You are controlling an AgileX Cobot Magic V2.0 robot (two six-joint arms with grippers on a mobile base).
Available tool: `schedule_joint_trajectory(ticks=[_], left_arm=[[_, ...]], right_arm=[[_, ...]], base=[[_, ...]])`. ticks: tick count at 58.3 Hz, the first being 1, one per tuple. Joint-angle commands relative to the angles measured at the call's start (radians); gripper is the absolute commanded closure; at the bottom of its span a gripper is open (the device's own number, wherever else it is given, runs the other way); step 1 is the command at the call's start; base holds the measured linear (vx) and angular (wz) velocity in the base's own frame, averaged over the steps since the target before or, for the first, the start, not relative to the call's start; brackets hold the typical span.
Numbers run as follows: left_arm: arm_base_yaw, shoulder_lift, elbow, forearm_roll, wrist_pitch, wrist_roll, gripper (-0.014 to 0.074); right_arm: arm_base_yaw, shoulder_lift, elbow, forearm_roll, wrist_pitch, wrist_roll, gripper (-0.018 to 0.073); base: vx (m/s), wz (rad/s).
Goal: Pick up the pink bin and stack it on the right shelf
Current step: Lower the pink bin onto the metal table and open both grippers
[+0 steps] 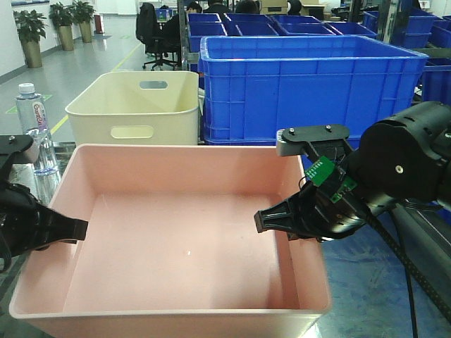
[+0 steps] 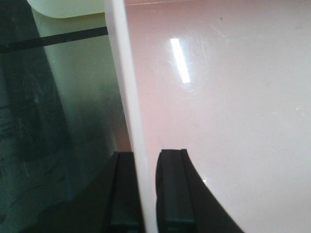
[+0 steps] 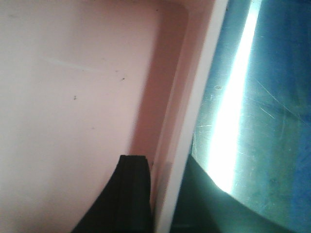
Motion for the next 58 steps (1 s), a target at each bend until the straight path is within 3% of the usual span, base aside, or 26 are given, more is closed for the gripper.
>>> schedule_joint_trajectory(ticks=[1,19,27,45,51,58], left_arm=[[-0.004,-0.025,-0.022,-0.027,-0.066,0.018,0.0597],[-0.004,0.066,0.015,-0.021,-0.063,0.018,0.0545],[-0.004,0.07,0.015,-0.024,-0.075,0.018,0.0458],[-0.004,0.069,0.014,-0.023,-0.073,0.018,0.0194],[-0.004,0.059,-0.006,-0.023,-0.05,0.019,0.0163],[-0.004,0.022,-0.044,-0.022,-0.011,0.028,0.019]], right_arm=[[-0.006,-0.026,-0.035,-0.037,-0.091,-0.025,0.0568],[-0.006,0.09,-0.035,-0.016,-0.076,-0.033,0.0505],[-0.006,0.097,-0.035,-0.011,-0.085,-0.035,0.0403],[-0.006,0.094,-0.035,-0.014,-0.087,-0.036,0.0083],[-0.006,0.073,-0.037,-0.035,-0.076,-0.036,0.0026],[-0.006,0.024,-0.037,-0.065,-0.061,-0.036,0.0031]], base=[[0.0,0.0],[0.0,0.0],[0.0,0.0],[0.0,0.0],[0.0,0.0],[0.0,0.0]])
